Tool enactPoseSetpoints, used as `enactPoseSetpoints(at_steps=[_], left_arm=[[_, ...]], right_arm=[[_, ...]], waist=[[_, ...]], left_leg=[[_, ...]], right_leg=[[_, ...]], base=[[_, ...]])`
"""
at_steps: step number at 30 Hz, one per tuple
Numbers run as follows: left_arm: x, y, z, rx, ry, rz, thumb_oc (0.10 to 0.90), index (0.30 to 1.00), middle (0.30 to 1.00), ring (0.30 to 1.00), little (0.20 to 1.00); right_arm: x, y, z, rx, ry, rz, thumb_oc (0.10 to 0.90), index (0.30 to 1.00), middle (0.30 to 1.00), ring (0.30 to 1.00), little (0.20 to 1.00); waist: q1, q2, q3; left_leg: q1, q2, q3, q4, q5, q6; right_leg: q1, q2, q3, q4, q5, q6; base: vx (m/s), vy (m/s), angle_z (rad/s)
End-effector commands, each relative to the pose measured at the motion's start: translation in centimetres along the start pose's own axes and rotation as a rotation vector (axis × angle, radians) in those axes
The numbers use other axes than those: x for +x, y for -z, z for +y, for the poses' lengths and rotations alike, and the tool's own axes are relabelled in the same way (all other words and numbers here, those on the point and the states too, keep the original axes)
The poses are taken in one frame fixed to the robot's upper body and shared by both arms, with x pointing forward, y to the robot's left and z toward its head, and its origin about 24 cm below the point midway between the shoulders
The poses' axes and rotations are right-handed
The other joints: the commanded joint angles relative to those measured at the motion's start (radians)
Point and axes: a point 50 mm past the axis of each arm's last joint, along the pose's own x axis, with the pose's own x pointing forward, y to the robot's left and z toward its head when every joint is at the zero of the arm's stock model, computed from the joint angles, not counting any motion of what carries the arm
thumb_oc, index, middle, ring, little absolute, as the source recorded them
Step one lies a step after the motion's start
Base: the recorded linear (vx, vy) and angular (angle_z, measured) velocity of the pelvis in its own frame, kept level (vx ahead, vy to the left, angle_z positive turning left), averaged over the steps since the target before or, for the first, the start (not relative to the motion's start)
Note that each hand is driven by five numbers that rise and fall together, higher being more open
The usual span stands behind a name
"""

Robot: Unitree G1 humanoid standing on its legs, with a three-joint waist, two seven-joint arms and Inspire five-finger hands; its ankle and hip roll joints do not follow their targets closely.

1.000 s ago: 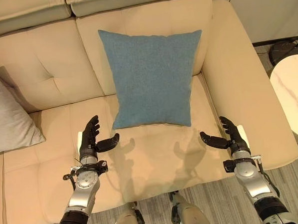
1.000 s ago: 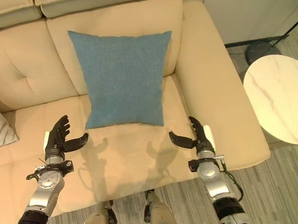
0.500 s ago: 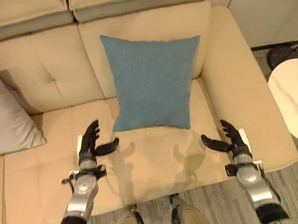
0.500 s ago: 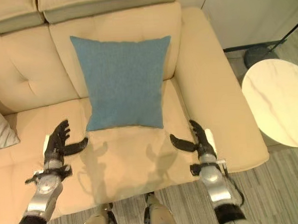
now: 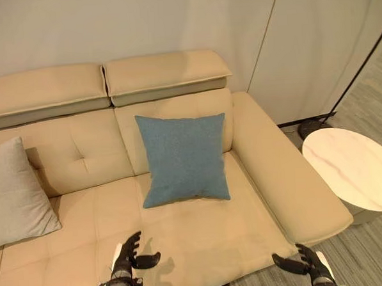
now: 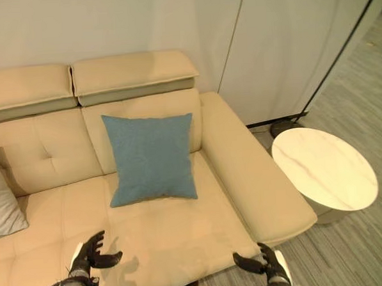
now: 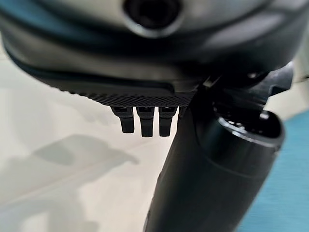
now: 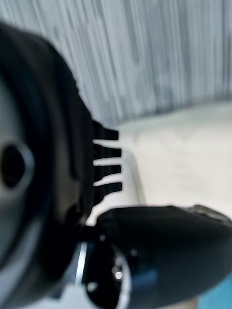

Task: Pick up all the scattered cushions and arrange them neatly on the sofa.

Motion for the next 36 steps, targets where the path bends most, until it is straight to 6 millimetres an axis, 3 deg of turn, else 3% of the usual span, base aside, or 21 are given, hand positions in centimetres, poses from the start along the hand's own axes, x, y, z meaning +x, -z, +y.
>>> enactPoseSetpoints(at_steps=[1,4,12,14,15,16,17,19,21,26,29,33,36], left_arm=[[0.2,-1.2,3.1,0.027,-0.123,-0.081,0.8,0.9,0.9,0.9,0.9],[-0.1,0.4,3.2,0.044,-0.118,-0.016,0.8,0.9,0.9,0.9,0.9],[-0.1,0.4,3.1,0.043,-0.118,-0.015,0.8,0.9,0.9,0.9,0.9],[-0.3,2.2,3.6,0.067,-0.133,0.073,0.8,0.9,0.9,0.9,0.9],[0.0,2.5,3.9,0.091,-0.144,0.099,0.8,0.9,0.9,0.9,0.9],[-0.1,3.8,3.7,0.091,-0.141,0.166,0.8,0.9,0.9,0.9,0.9],[-0.1,4.2,3.6,0.099,-0.141,0.186,0.8,0.9,0.9,0.9,0.9],[-0.3,4.6,3.4,0.102,-0.135,0.202,0.8,0.9,0.9,0.9,0.9],[-0.5,5.5,3.1,0.105,-0.138,0.252,0.8,0.9,0.9,0.9,0.9],[-0.4,5.5,2.5,0.107,-0.121,0.252,0.8,0.9,0.9,0.9,0.9],[0.1,4.8,1.4,0.112,-0.087,0.235,0.8,0.9,0.9,0.9,0.9],[0.0,5.2,0.3,0.12,-0.051,0.261,0.8,0.9,0.9,0.9,0.9],[-0.1,5.5,-0.1,0.123,-0.043,0.279,0.8,0.9,0.9,0.9,0.9]], right_arm=[[0.9,-2.4,-0.3,-0.013,0.04,-0.092,0.8,0.9,0.9,0.9,0.9],[0.7,-1.5,0.4,-0.013,0.021,-0.05,0.8,0.9,0.9,0.9,0.9],[0.6,-1.5,0.4,-0.014,0.022,-0.049,0.8,0.9,0.9,0.9,0.9],[0.5,-0.5,1.9,-0.011,-0.017,0.009,0.8,0.9,0.9,0.9,0.9],[0.4,0.1,2.7,-0.024,-0.04,0.042,0.8,0.9,0.9,0.9,0.9],[0.3,0.9,3.2,-0.017,-0.055,0.084,0.8,0.9,0.9,0.9,0.9],[0.4,1.0,3.3,-0.018,-0.057,0.09,0.8,0.9,0.9,0.9,0.9],[0.4,1.0,3.6,-0.029,-0.07,0.091,0.8,0.9,0.9,0.9,0.9],[0.4,1.0,4.1,-0.056,-0.089,0.097,0.8,0.9,0.9,0.9,0.9],[0.5,0.9,3.8,-0.059,-0.083,0.087,0.8,0.9,0.9,0.9,0.9],[0.5,1.5,3.1,-0.064,-0.055,0.113,0.8,0.9,0.9,0.9,0.9],[0.5,2.2,2.4,-0.048,-0.027,0.151,0.8,0.9,0.9,0.9,0.9],[0.4,2.6,2.4,-0.04,-0.023,0.174,0.8,0.9,0.9,0.9,0.9]], waist=[[0.023,-0.023,0.012],[0.032,-0.033,0.018],[0.032,-0.03,0.02],[0.048,-0.045,0.061],[0.059,-0.035,0.073],[0.081,-0.021,0.05],[0.089,-0.021,0.043],[0.113,-0.036,0.026],[0.127,-0.051,0.021],[0.12,-0.05,0.033],[0.102,-0.033,0.063],[0.075,-0.046,0.051],[0.061,-0.043,0.041]], left_leg=[[0.038,-0.015,-0.025,0.052,-0.106,0.01],[0.056,-0.026,-0.016,0.016,-0.098,0.019],[0.06,-0.025,-0.016,0.016,-0.101,0.019],[0.065,-0.017,-0.016,0.005,-0.085,0.03],[0.037,0.001,-0.024,0.015,-0.06,0.039],[-0.005,0.02,-0.03,0.024,-0.036,0.049],[-0.018,0.021,-0.026,0.029,-0.033,0.049],[-0.047,0.023,-0.012,0.047,-0.024,0.041],[-0.105,0.053,-0.008,0.089,0.017,0.007],[-0.148,0.086,-0.016,0.121,0.044,-0.014],[-0.209,0.115,-0.037,0.147,0.101,-0.048],[-0.172,0.081,-0.056,0.255,-0.028,-0.026],[-0.129,0.065,-0.057,0.259,-0.072,-0.025]], right_leg=[[-0.012,0.002,0.003,-0.06,0.038,0.088],[-0.031,-0.013,-0.001,-0.034,0.047,0.104],[-0.027,-0.011,-0.001,-0.034,0.045,0.105],[-0.083,-0.038,-0.04,0.09,0.058,0.129],[-0.068,-0.022,-0.043,0.187,-0.032,0.1],[-0.005,0.011,0.0,0.318,-0.131,0.068],[0.022,0.01,0.005,0.332,-0.152,0.066],[0.101,0.007,0.0,0.269,-0.158,0.061],[0.142,0.058,0.044,0.133,-0.2,0.037],[0.146,0.086,0.054,0.081,-0.201,0.011],[0.14,0.097,0.023,0.045,-0.189,-0.013],[0.122,0.061,0.001,0.011,-0.148,-0.019],[0.122,0.054,-0.011,-0.005,-0.137,-0.014]], base=[[-0.09,0.12,-0.41],[-0.08,0.096,-0.26],[-0.02,0.017,-0.05],[-0.36,0.126,-0.09],[-0.53,0.037,-0.23],[-0.45,-0.007,-0.28],[-0.29,-0.094,-0.17],[-0.13,-0.153,0.21],[-0.14,-0.256,-0.19],[-0.11,-0.158,-0.03],[-0.23,-0.091,0.41],[-0.16,0.021,0.1],[-0.04,0.09,0.06]])
